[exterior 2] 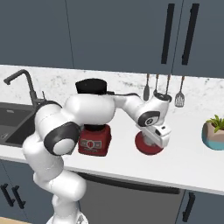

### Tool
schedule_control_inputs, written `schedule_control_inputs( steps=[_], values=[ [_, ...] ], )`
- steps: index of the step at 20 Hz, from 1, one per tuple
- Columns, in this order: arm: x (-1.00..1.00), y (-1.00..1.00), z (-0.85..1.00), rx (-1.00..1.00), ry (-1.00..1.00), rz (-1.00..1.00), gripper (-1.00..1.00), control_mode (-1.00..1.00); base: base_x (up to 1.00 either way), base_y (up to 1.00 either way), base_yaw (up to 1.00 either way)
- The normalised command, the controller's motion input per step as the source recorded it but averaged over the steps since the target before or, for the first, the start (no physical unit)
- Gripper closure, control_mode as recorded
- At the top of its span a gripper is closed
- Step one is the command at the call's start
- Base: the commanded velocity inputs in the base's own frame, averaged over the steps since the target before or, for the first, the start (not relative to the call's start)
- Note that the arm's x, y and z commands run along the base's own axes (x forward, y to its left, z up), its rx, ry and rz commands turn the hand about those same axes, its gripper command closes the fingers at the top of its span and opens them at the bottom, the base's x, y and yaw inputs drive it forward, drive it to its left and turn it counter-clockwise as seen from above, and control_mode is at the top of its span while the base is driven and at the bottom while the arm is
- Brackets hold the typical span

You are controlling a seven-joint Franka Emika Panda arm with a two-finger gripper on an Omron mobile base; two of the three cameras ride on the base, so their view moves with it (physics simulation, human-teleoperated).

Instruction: Close the lid blender by securely placing the lid on top.

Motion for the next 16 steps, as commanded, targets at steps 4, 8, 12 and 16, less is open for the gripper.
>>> schedule_control_inputs(
  steps=[4, 8, 12, 16],
  values=[
    [-0.39, 0.00, 1.00, 0.00, -0.33, -0.07, 1.00, -1.00, 0.00, 0.00, 0.00],
    [-0.29, 0.00, 1.00, 0.00, -0.31, -0.09, 1.00, -1.00, 0.00, 0.00, 0.00],
    [-0.25, 0.00, 1.00, 0.00, -0.29, -0.15, 1.00, -1.00, 0.00, 0.00, 0.00],
    [0.00, 0.27, 1.00, -0.04, -0.22, -0.09, 1.00, -1.00, 0.00, 0.00, 0.00]
  ],
)
